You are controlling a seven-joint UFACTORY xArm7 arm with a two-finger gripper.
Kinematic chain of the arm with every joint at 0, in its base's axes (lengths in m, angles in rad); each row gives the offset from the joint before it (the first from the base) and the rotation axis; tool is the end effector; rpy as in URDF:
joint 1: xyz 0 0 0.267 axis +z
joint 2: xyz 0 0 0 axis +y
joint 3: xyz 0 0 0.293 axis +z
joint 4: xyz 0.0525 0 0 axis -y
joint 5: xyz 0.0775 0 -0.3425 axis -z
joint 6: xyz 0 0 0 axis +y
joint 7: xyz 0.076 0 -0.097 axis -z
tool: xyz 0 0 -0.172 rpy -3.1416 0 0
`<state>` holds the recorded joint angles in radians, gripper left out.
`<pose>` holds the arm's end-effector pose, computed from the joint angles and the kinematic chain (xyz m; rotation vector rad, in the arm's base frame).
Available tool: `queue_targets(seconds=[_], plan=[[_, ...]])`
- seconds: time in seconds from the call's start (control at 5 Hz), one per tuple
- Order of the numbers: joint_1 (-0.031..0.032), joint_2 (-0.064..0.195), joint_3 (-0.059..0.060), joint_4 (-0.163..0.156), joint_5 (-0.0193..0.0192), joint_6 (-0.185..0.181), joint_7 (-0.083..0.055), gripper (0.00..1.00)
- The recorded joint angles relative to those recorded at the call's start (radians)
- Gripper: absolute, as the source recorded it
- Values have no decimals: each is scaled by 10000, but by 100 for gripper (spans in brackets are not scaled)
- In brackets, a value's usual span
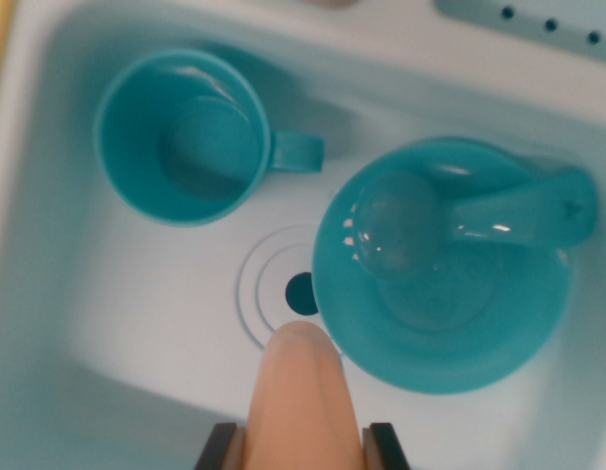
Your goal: Pick detergent from the sink
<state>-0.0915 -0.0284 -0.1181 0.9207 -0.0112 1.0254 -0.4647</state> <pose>0.4134 -0.0897 0.1508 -3.0932 -0.4067 0.1157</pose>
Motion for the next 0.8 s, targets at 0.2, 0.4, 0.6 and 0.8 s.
queue_targets(seconds=[0.2,0.4,0.6,0.8], plan=[[0,0,0,0,0,0,0,100],[4,-141,6,316,-14,456,11,100],[4,-141,6,316,-14,456,11,100],[7,-280,11,626,-28,904,21,100]])
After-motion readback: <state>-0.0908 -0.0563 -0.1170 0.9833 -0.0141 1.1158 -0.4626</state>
